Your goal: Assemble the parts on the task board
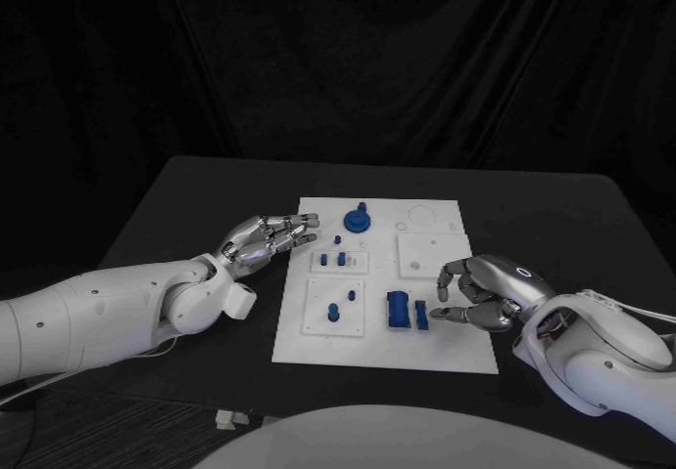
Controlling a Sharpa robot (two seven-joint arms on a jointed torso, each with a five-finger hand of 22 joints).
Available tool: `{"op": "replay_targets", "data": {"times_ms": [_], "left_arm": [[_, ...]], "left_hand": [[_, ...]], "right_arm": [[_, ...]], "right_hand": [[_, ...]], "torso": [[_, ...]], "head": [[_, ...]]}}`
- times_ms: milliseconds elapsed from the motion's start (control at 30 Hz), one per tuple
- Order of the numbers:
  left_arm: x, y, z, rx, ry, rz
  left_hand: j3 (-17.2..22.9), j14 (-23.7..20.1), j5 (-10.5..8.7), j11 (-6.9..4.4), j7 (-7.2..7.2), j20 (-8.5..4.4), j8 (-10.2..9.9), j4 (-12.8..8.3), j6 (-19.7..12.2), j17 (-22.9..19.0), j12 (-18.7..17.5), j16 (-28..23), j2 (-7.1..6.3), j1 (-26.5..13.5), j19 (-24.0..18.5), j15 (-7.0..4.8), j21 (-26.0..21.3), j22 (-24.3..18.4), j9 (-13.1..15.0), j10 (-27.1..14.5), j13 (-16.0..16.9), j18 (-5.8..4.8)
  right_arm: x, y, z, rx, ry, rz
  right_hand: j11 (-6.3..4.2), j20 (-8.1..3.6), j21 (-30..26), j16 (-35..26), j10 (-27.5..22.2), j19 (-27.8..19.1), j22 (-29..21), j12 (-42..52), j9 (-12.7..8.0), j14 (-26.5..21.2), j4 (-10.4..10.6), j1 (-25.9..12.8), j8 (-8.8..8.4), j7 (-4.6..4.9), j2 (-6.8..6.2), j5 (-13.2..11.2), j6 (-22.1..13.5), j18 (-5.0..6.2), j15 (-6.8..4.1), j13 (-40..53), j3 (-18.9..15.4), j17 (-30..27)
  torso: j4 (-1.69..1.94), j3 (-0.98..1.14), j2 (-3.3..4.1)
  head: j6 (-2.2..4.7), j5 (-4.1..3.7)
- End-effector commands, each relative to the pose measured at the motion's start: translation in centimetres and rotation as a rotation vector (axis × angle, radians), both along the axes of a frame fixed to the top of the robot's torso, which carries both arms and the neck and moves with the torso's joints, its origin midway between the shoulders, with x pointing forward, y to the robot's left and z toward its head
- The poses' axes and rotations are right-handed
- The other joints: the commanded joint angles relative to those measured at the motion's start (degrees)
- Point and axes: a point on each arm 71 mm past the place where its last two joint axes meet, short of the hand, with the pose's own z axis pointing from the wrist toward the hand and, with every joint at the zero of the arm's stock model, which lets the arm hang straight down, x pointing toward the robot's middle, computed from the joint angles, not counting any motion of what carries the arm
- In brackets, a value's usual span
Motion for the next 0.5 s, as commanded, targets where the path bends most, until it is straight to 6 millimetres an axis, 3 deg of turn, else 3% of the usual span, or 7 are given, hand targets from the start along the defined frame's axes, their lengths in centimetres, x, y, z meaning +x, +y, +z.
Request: {"op": "replay_targets", "data": {"times_ms": [33,233,500], "left_arm": [[0.0,-0.14,0.23,-0.027,-0.026,0.003],[0.04,-0.21,0.19,-0.028,-0.024,0.0],[0.06,-0.26,0.17,-0.029,-0.023,-0.003]], "left_hand": [[0.3,-0.1,0.16,0.05,0.56,0.02,0.4,0.0,0.0,0.0,-0.3,0.1,-0.48,0.0,0.2,0.3,0.0,0.1,0.0,0.4,0.0,-0.62],[0.4,-0.1,0.16,0.06,0.57,0.02,0.4,0.1,0.0,0.0,-0.3,0.1,-0.48,0.0,0.2,0.3,0.0,0.0,0.0,0.4,0.0,-0.62],[0.4,-0.1,0.16,0.06,0.57,0.02,0.4,0.1,0.0,0.0,-0.3,0.1,-0.48,0.0,0.2,0.3,0.0,0.0,0.0,0.4,0.0,-0.62]], "right_arm": [[-0.19,0.17,-0.53,-0.061,0.009,0.01],[-0.26,0.58,-0.98,-0.072,0.027,0.012],[-0.21,0.89,-1.44,-0.086,0.044,0.005]], "right_hand": [[-0.52,-0.43,0.3,0.4,6.0,0.0,7.6,0.2,1.5,5.4,0.1,-0.8,1.72,-0.05,-0.07,-0.2,-0.6,-0.56,-0.64,15.1,-0.5,12.2],[-0.7,-0.56,0.3,0.4,6.0,-0.1,7.6,0.2,3.4,5.4,0.1,-0.9,3.77,-0.37,-0.13,-0.2,-1.1,-0.55,-0.79,15.1,-0.9,12.3],[-0.82,-0.65,0.0,0.4,6.0,-0.2,7.5,0.2,4.5,5.4,0.0,0.1,4.8,-0.56,0.48,-0.2,-1.5,-0.5,-0.89,15.1,-0.5,12.2]], "torso": [[-0.02,0.0,-0.02],[0.0,-0.02,-0.02],[0.08,-0.02,0.01]], "head": [[0.0,0.0],[0.0,0.01],[0.0,0.0]]}}
